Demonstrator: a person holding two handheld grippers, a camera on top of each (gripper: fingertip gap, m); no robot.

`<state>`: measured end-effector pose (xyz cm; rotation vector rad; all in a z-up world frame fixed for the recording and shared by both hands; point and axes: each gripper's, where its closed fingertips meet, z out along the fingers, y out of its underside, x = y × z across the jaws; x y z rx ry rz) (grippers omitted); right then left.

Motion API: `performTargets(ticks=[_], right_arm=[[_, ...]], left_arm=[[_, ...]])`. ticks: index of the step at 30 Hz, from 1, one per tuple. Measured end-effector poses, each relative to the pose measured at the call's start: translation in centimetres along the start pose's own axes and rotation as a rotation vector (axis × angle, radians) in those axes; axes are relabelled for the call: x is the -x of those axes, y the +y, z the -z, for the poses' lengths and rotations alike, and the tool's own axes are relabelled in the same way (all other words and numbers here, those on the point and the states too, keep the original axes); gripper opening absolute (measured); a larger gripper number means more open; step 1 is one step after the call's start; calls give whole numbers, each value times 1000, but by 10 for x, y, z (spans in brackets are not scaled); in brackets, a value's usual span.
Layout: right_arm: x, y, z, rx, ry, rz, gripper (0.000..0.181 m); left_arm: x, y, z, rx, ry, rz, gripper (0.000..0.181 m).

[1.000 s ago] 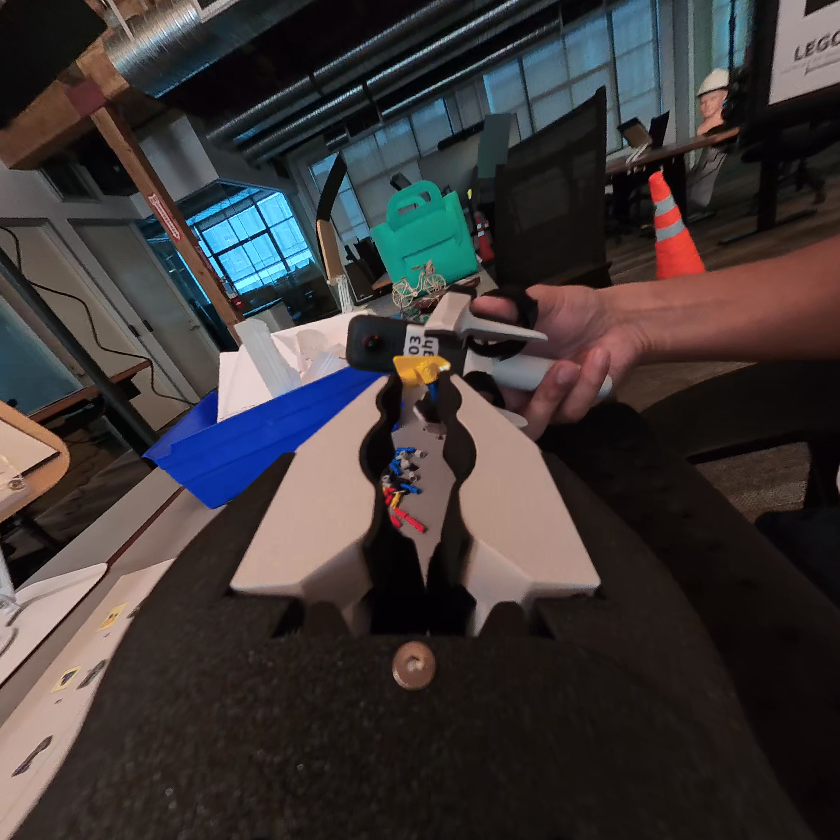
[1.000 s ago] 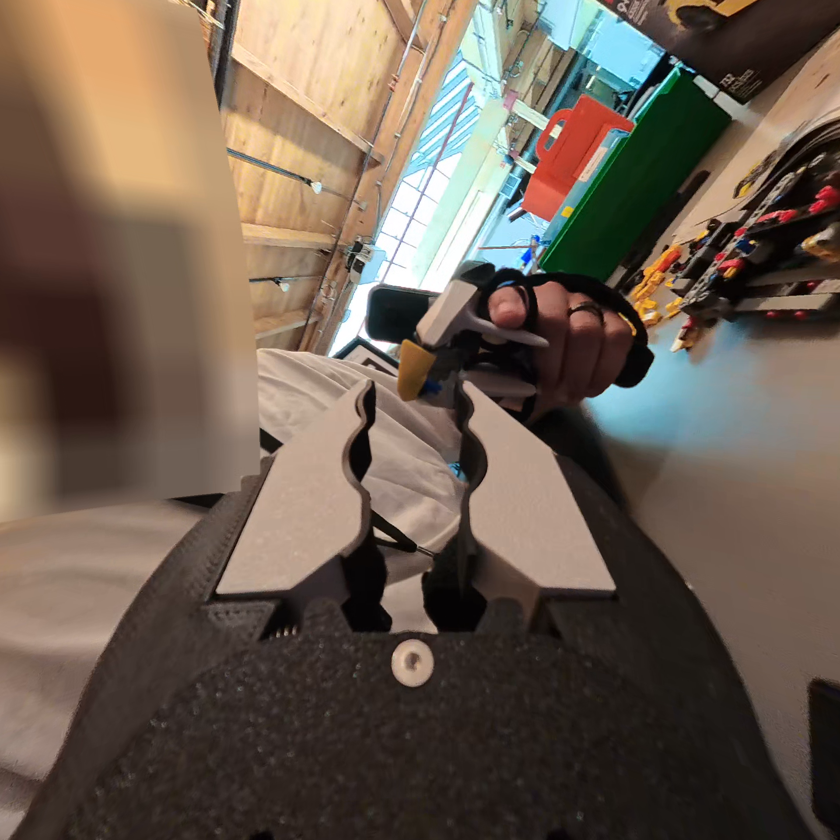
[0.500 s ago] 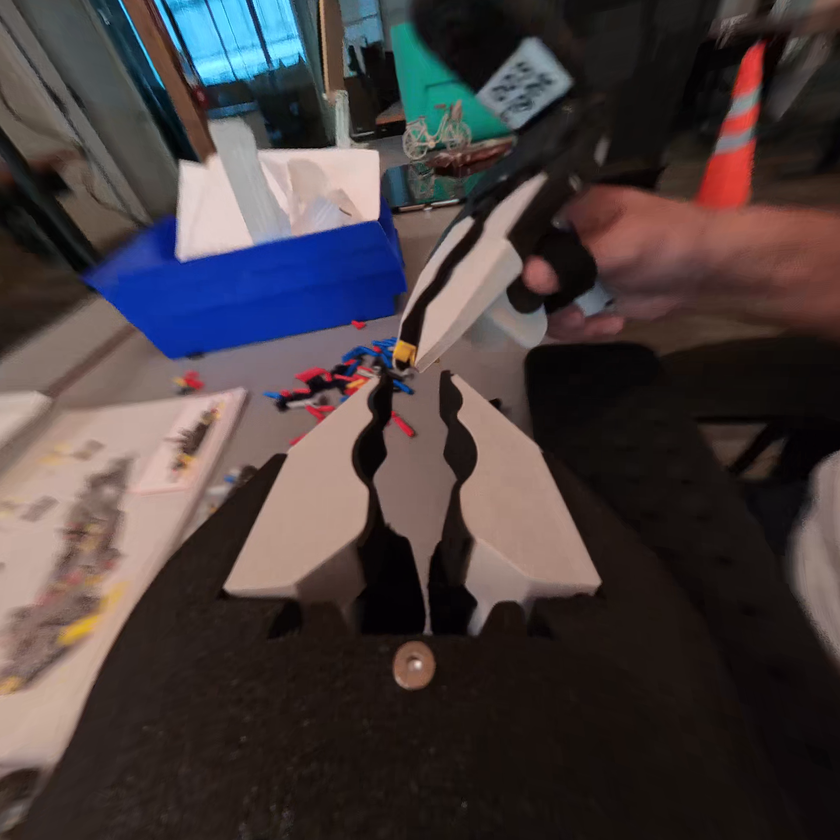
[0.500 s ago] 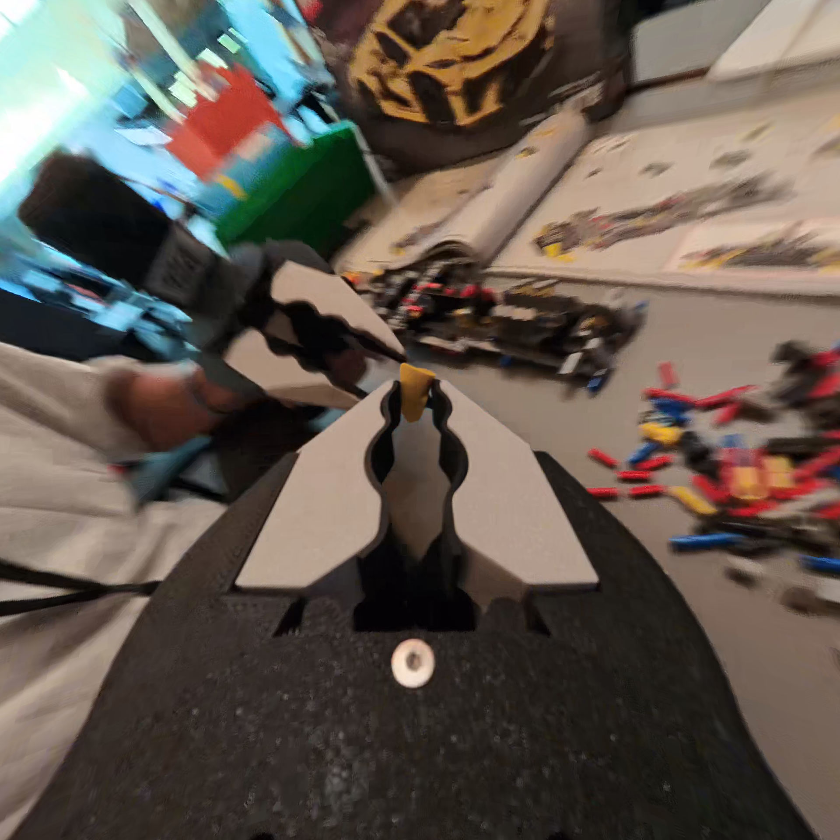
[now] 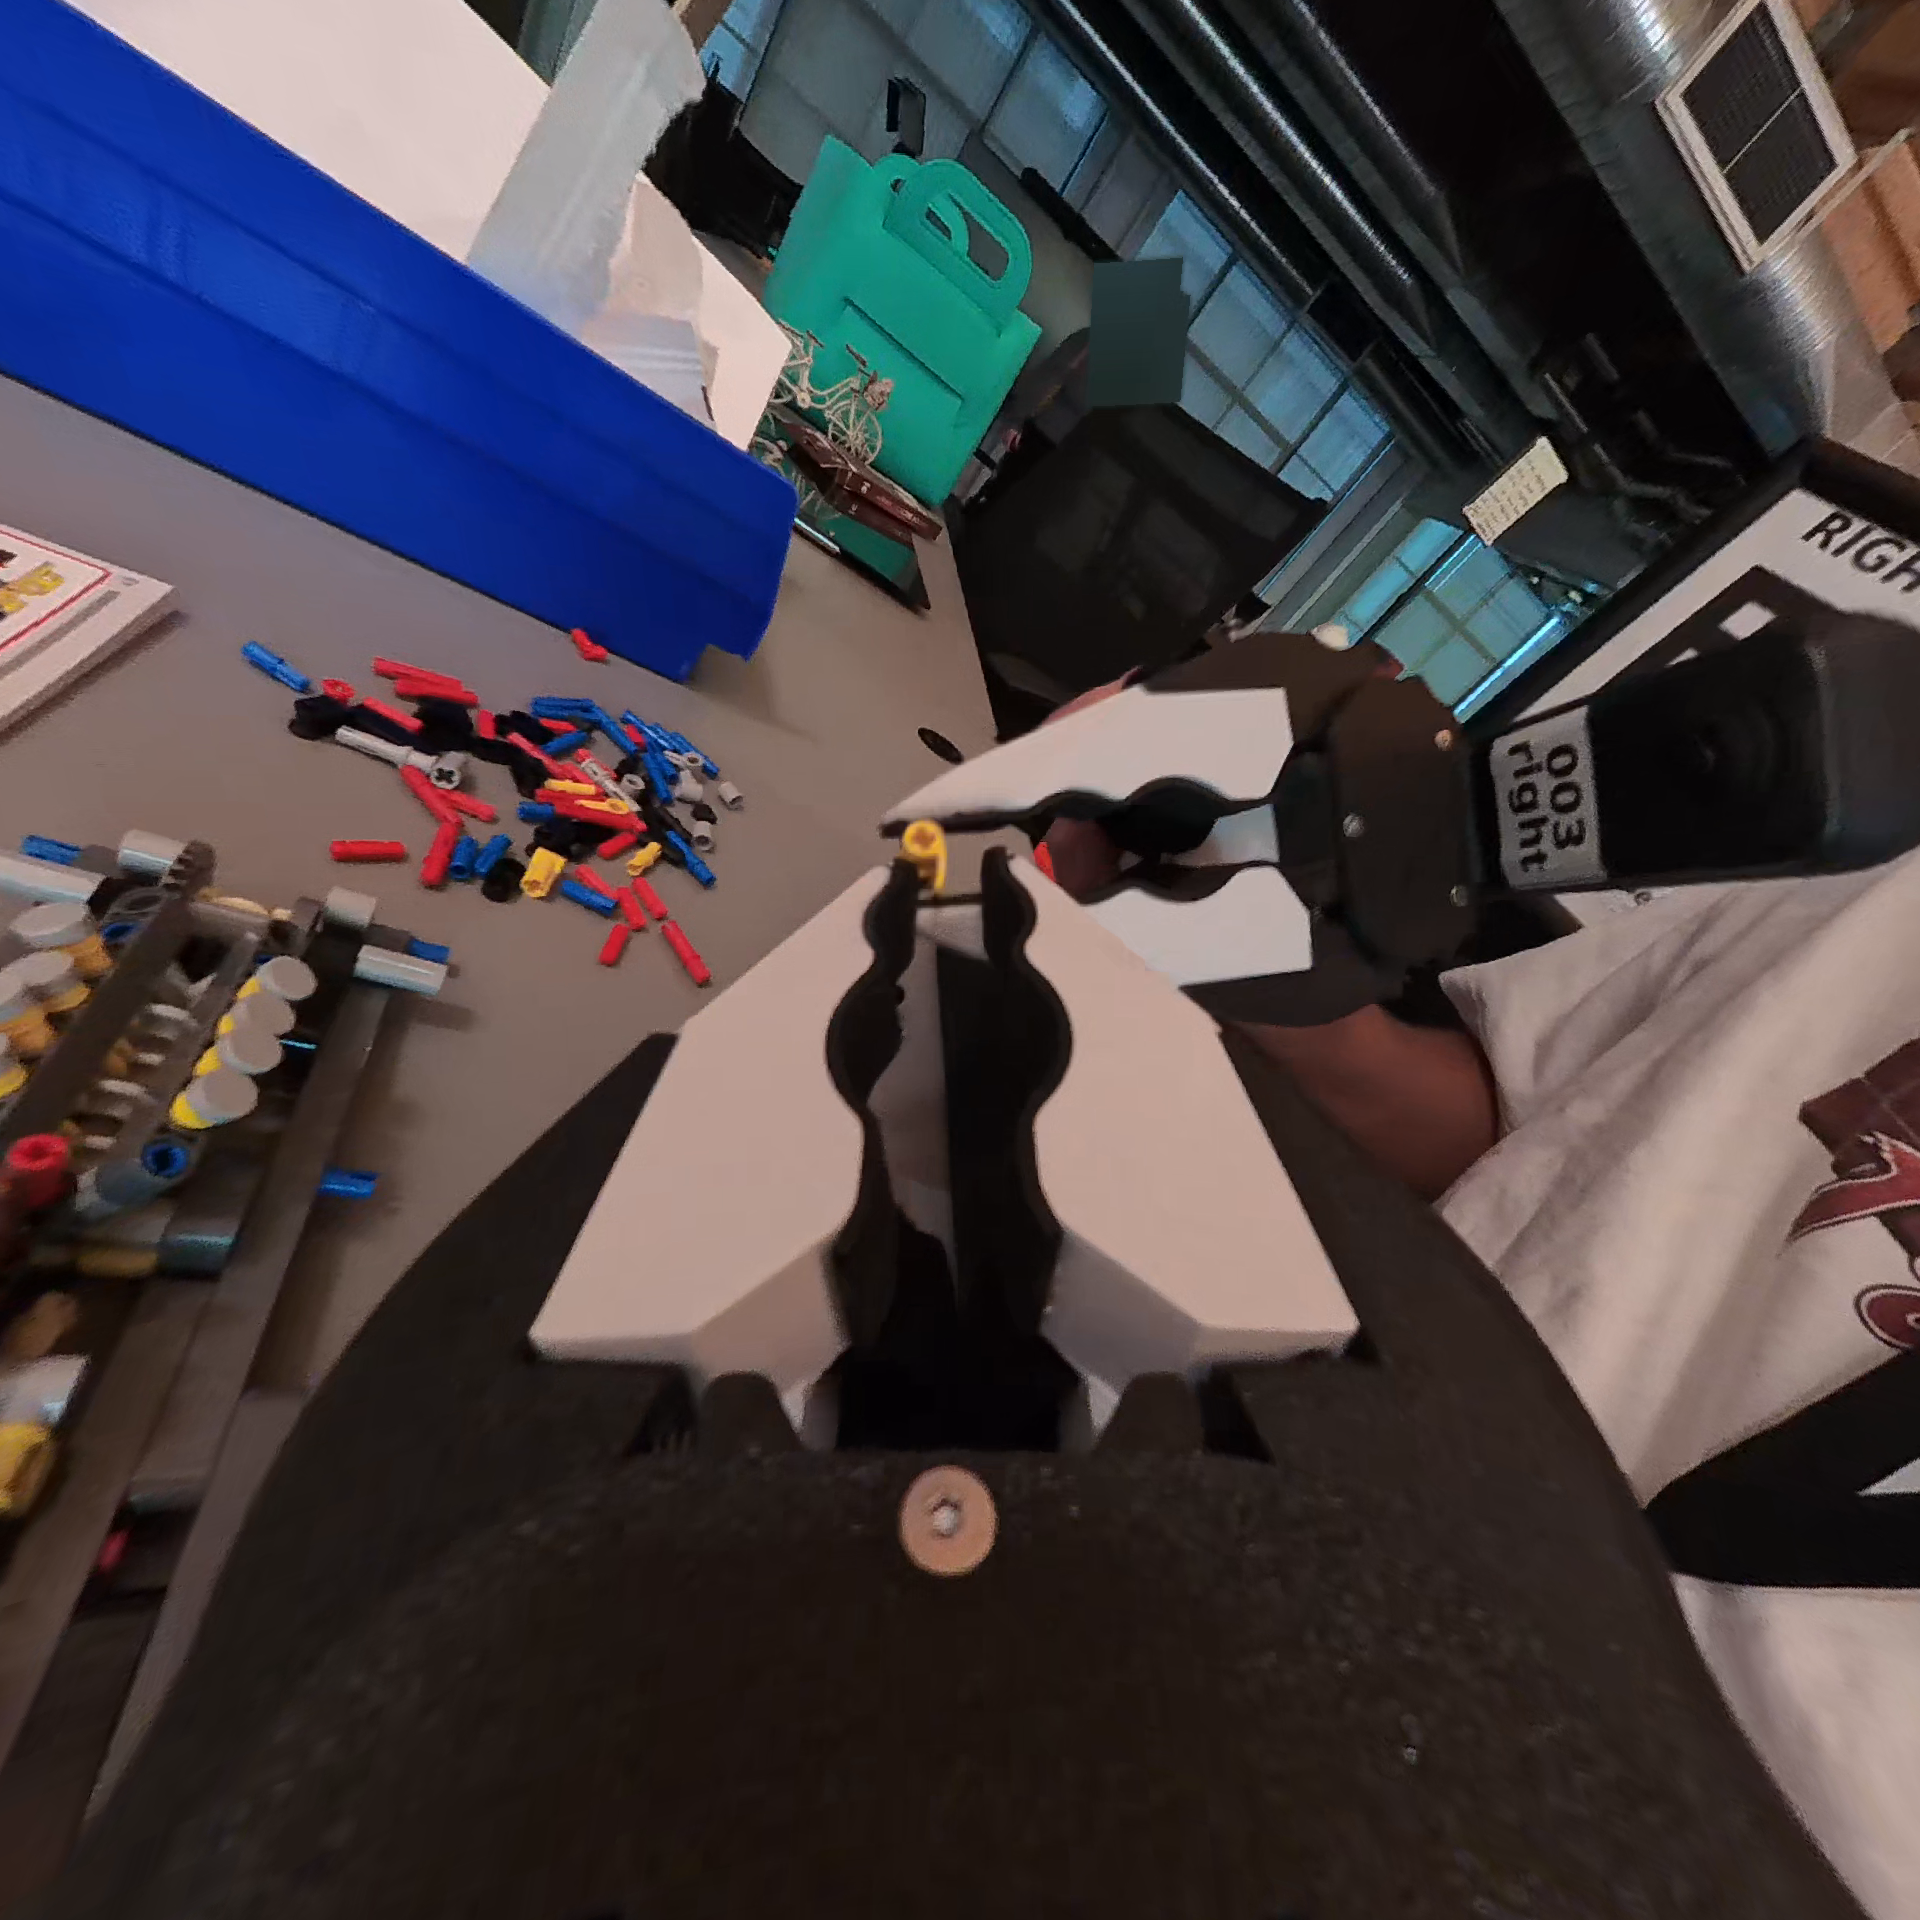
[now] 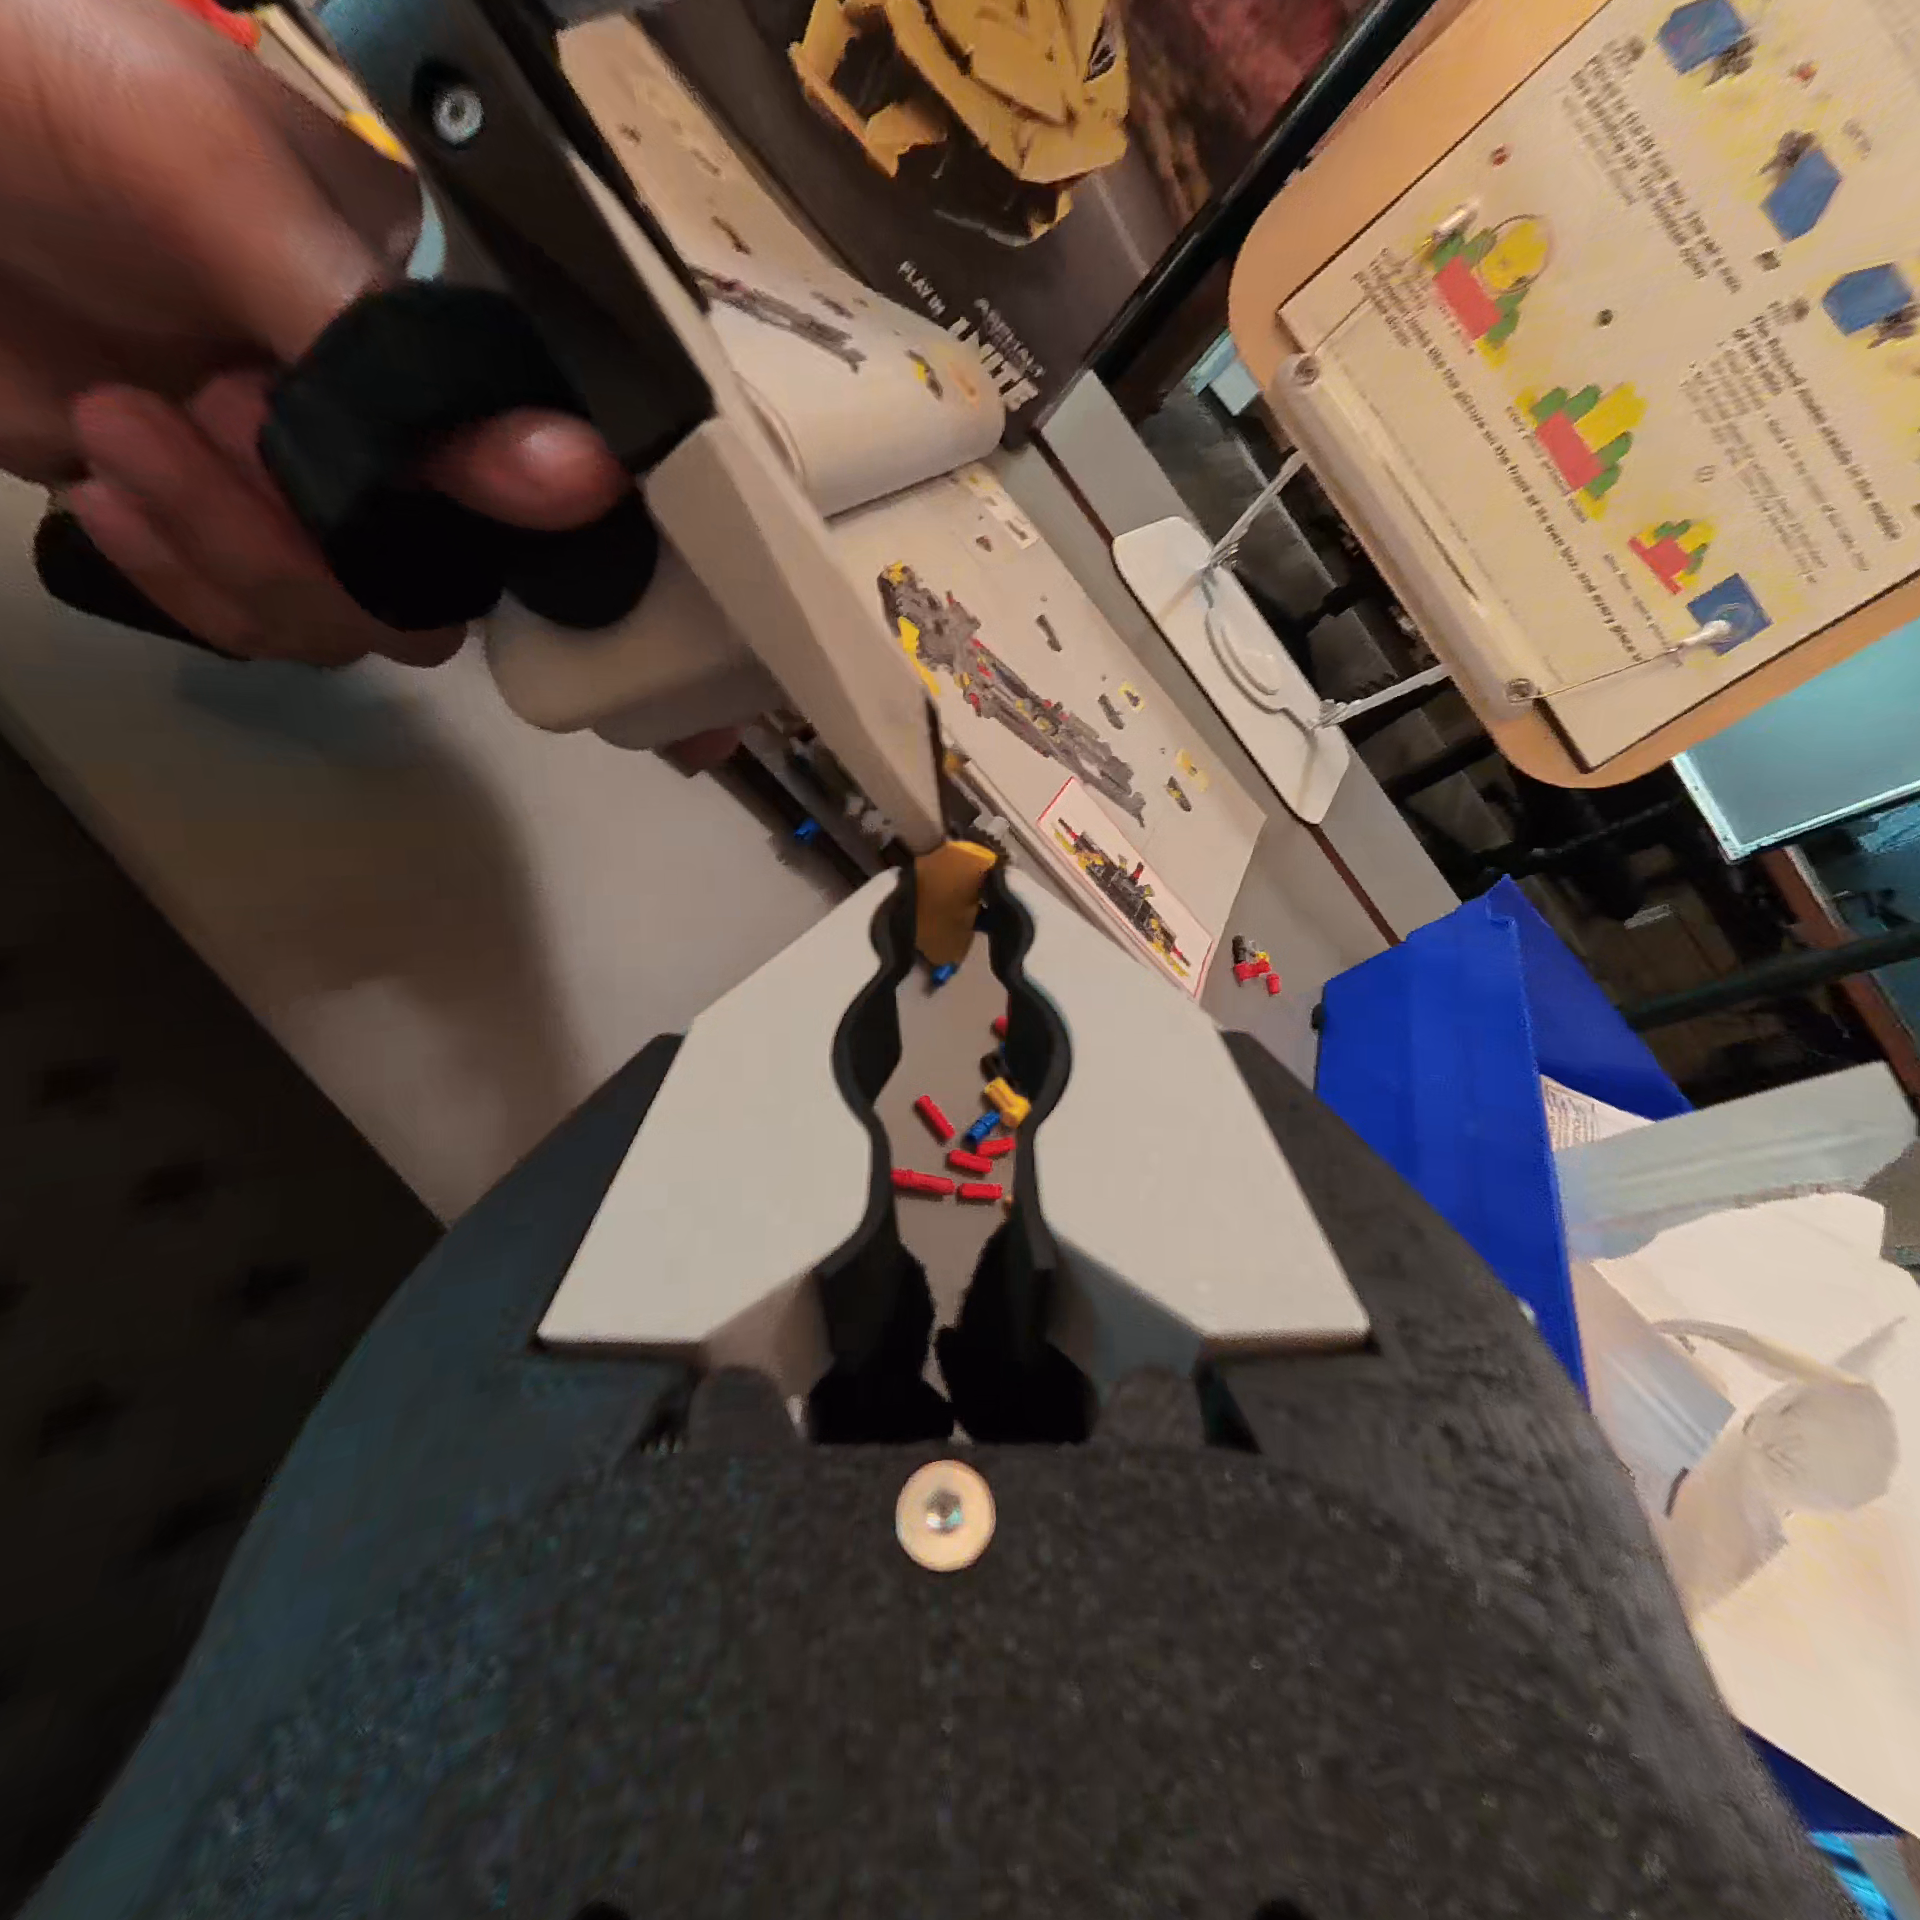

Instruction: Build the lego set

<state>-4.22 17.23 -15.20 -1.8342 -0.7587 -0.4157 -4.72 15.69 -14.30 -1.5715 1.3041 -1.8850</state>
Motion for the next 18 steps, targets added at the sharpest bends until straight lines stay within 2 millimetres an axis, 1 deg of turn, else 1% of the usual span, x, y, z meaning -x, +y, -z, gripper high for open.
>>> performTargets(ticks=[2,4,7,9,10,12,14,17,18], right_arm=[[2,2,-3,12,19,36,12],[5,-1,-3,-2,23,58,12],[8,-1,-6,9,16,31,12],[13,1,-7,-2,-35,-27,15],[18,-1,-5,-28,-90,-87,23],[23,-9,4,-114,-233,-283,30],[18,-17,15,-211,-391,-517,35],[12,-22,34,-335,-675,-818,28],[12,-22,39,-355,-739,-869,26]], left_arm=[[1,-1,1,0,-3,6,10],[6,3,1,23,-31,-9,5],[9,6,1,40,-50,-16,5],[12,10,2,80,-64,-31,5],[11,11,3,92,-60,-46,5],[5,11,5,114,-22,-80,5],[-2,11,8,130,17,-117,4],[-12,15,10,163,72,-159,5],[-17,17,10,173,94,-175,5]])
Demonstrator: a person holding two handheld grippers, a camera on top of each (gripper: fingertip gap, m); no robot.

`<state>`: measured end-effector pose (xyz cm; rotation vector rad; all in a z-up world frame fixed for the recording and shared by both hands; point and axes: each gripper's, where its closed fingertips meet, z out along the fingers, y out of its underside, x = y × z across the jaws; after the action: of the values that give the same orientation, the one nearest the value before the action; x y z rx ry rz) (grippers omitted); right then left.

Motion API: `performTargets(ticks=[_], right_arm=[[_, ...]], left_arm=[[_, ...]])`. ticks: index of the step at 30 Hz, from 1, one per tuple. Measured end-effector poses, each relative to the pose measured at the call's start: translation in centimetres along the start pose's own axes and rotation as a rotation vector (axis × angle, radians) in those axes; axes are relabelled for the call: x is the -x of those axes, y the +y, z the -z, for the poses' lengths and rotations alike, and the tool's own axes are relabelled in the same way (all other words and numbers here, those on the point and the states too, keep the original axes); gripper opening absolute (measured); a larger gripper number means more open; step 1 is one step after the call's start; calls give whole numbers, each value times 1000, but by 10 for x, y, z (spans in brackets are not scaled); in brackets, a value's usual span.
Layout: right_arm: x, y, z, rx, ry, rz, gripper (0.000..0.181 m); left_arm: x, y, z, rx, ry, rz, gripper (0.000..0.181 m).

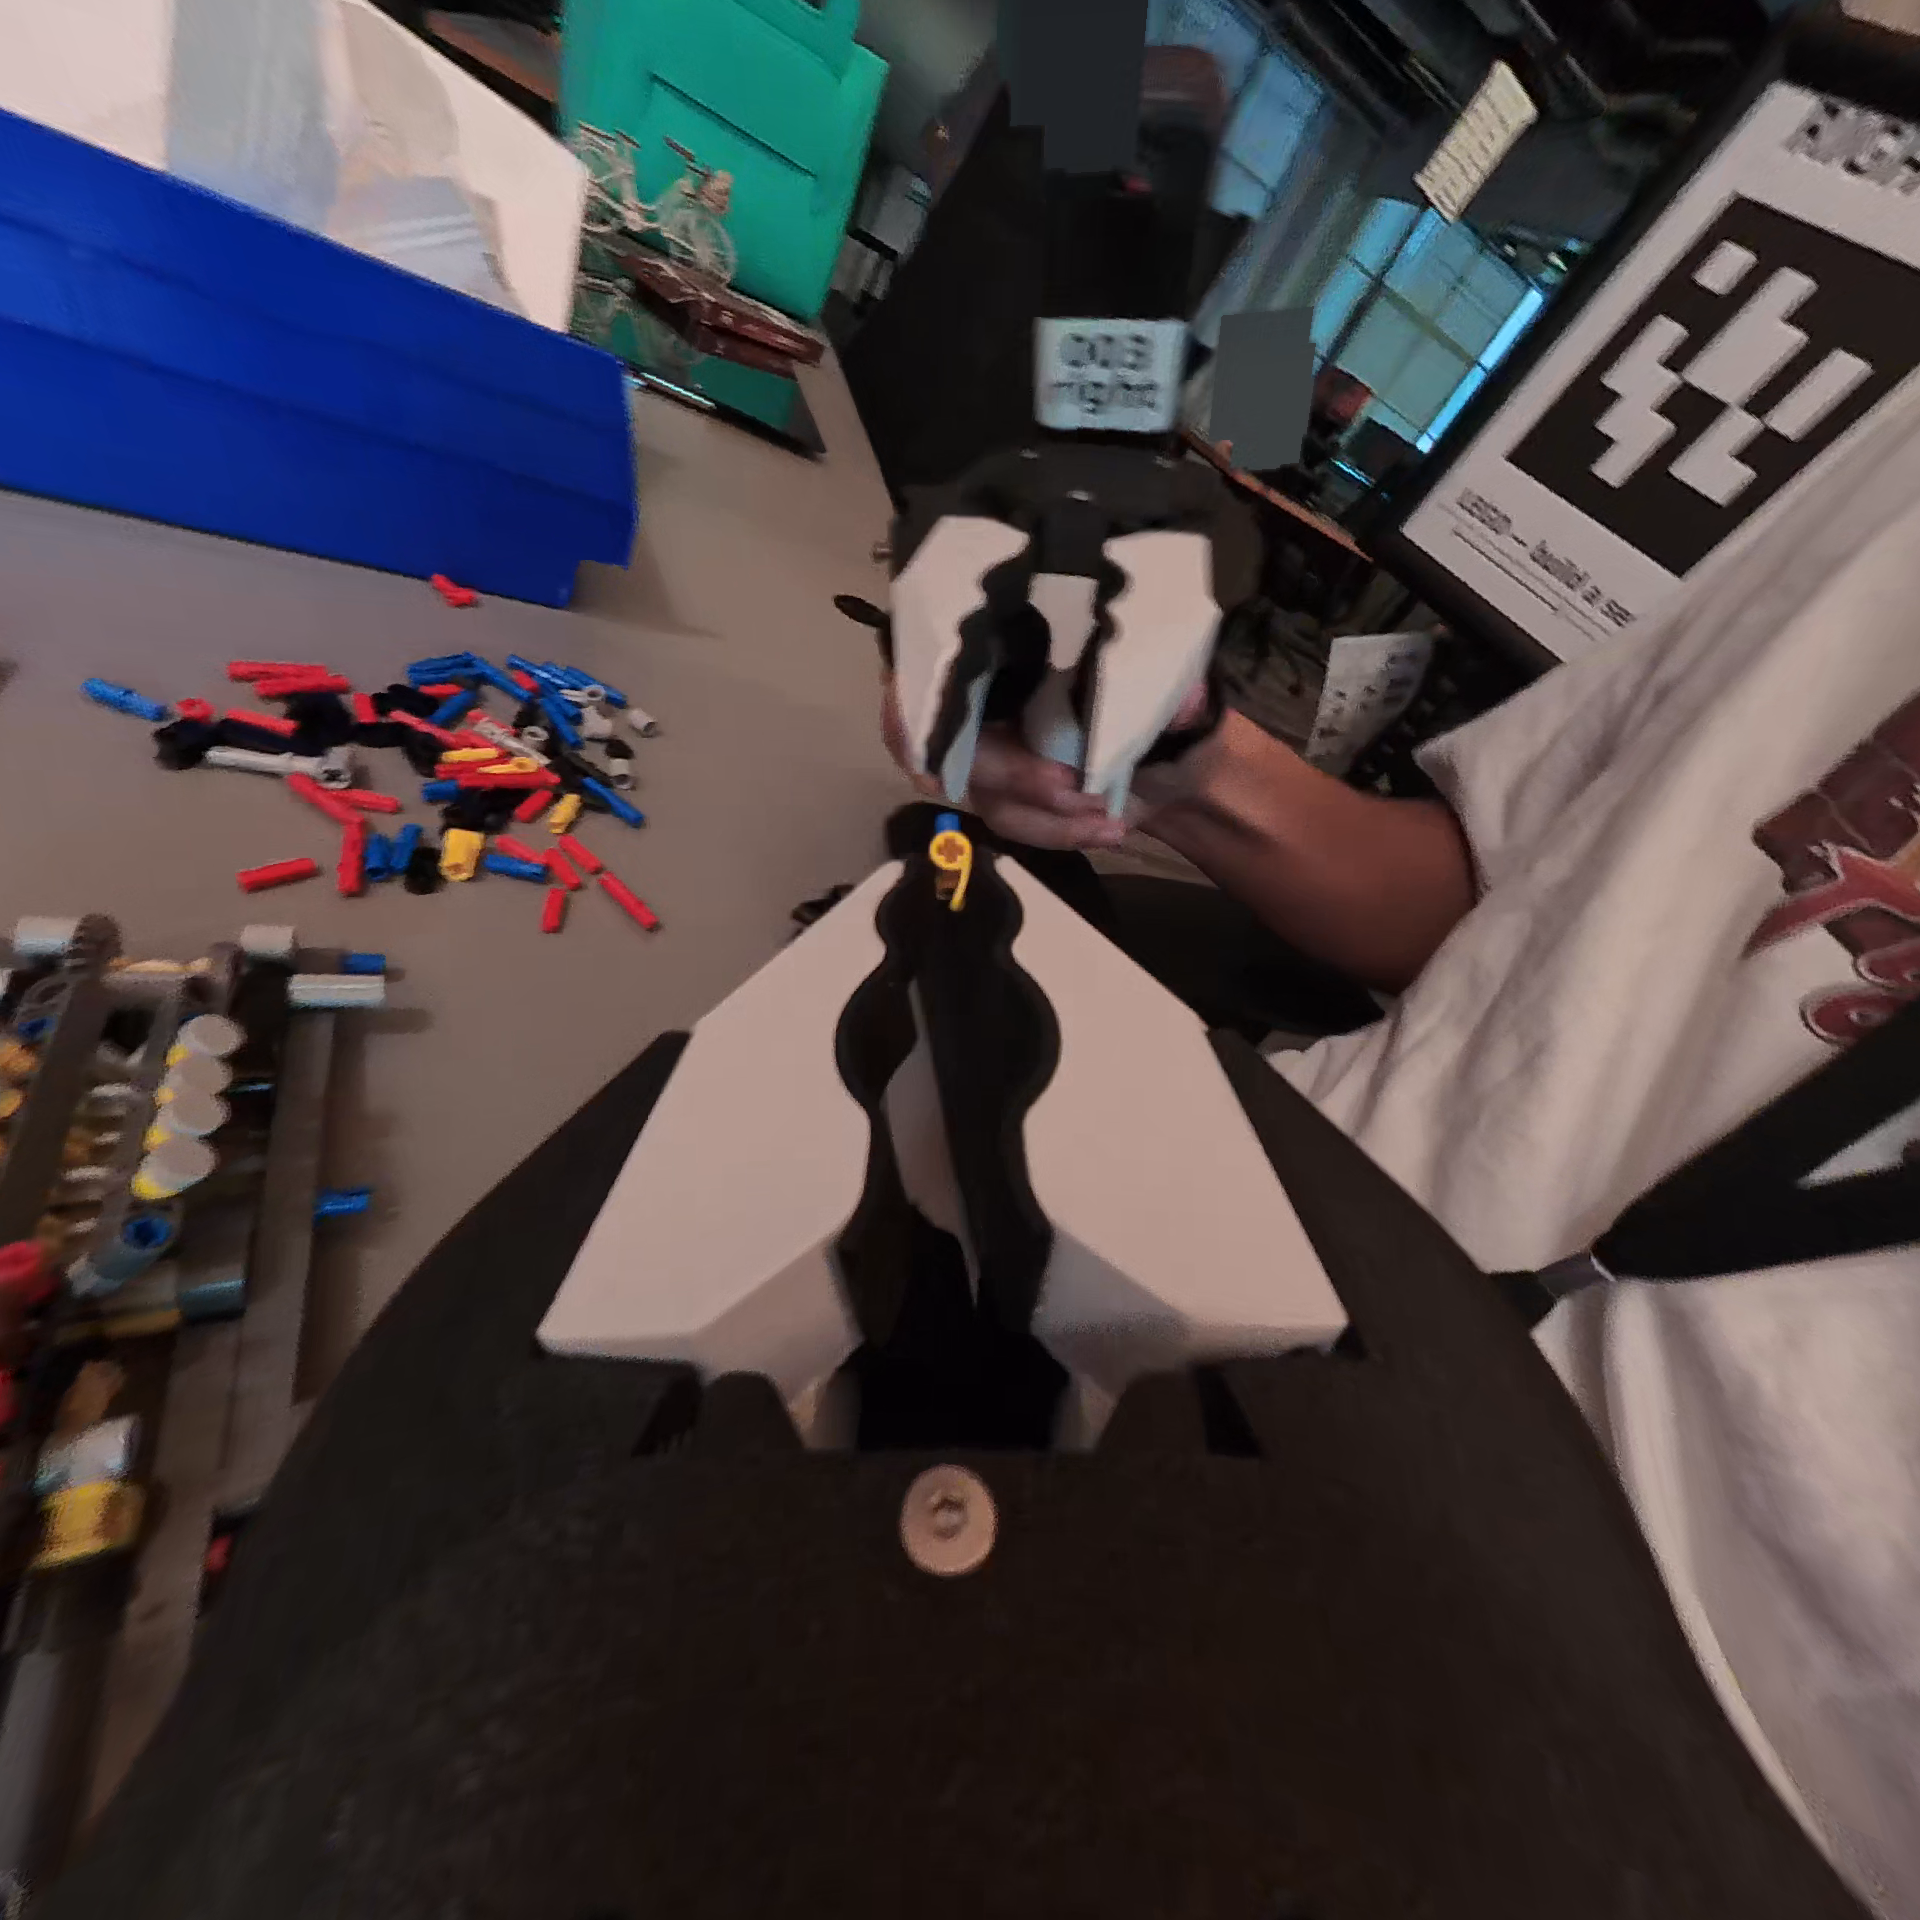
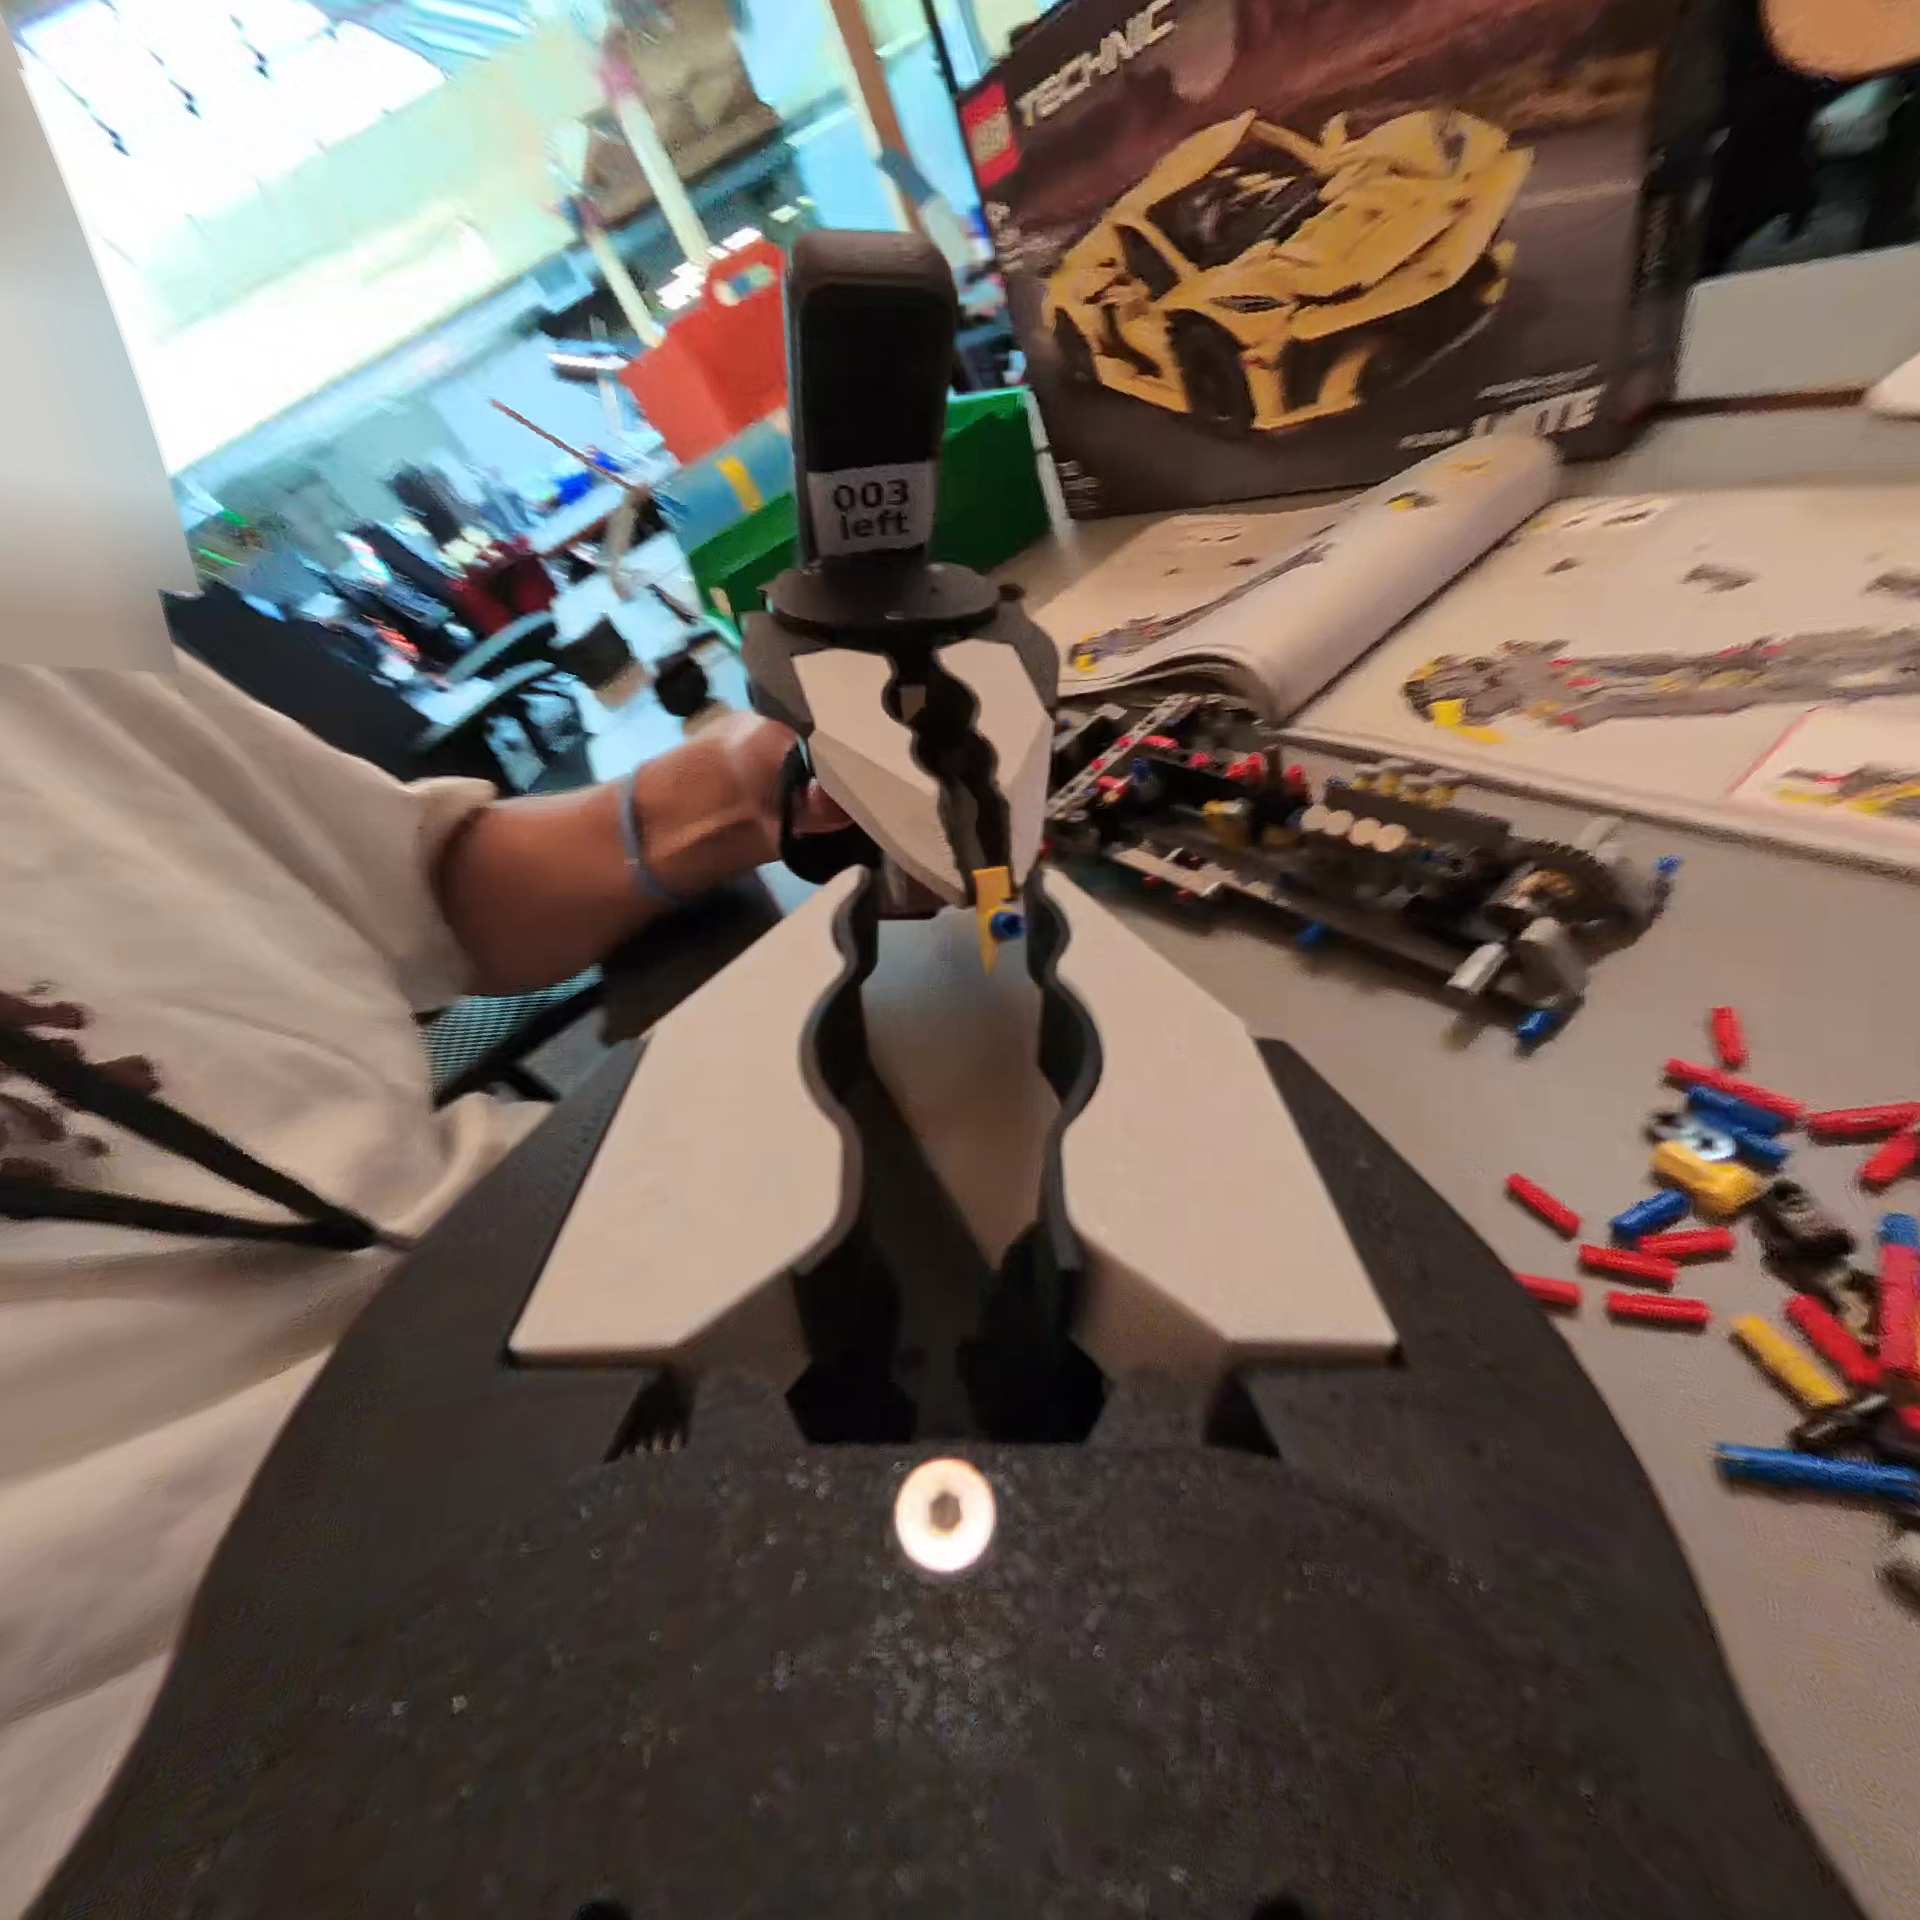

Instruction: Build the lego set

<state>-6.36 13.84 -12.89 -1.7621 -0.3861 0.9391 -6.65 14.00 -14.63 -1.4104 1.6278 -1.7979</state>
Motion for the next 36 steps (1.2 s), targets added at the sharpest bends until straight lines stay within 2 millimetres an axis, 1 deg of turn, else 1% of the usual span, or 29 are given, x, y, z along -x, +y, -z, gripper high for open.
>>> performTargets(ticks=[3,5,7,10,12,16,19,21,24,25,29,32,33,36], right_arm=[[0,12,3,51,-33,1,18],[5,17,3,74,-67,1,15],[3,22,2,100,-59,7,10],[4,21,3,94,-58,33,0],[1,26,3,134,-37,38,8],[4,27,4,134,-73,18,12],[7,29,3,138,-86,17,11],[9,27,2,120,-99,9,8],[8,29,1,130,-92,14,7],[8,28,1,124,-92,19,4],[7,32,-1,142,-85,15,3],[5,27,-1,97,-83,-6,3],[6,25,-1,78,-95,-21,3],[8,24,-3,53,-120,-38,3]], left_arm=[[-12,4,-4,27,40,-54,4],[-14,7,-7,39,44,-64,4],[-18,8,-9,42,62,-65,5],[-18,10,-10,47,62,-67,5],[-19,7,-10,29,72,-54,4],[-20,3,-8,12,80,-54,4],[-20,4,-7,16,74,-57,4],[-20,4,-8,14,76,-57,4],[-20,3,-7,10,80,-51,4],[-21,3,-8,10,81,-52,4],[-20,3,-8,7,74,-51,4],[-18,-1,-8,-15,57,-66,4],[-18,-1,-7,-17,61,-64,7],[-18,1,-8,-6,68,-55,9]])
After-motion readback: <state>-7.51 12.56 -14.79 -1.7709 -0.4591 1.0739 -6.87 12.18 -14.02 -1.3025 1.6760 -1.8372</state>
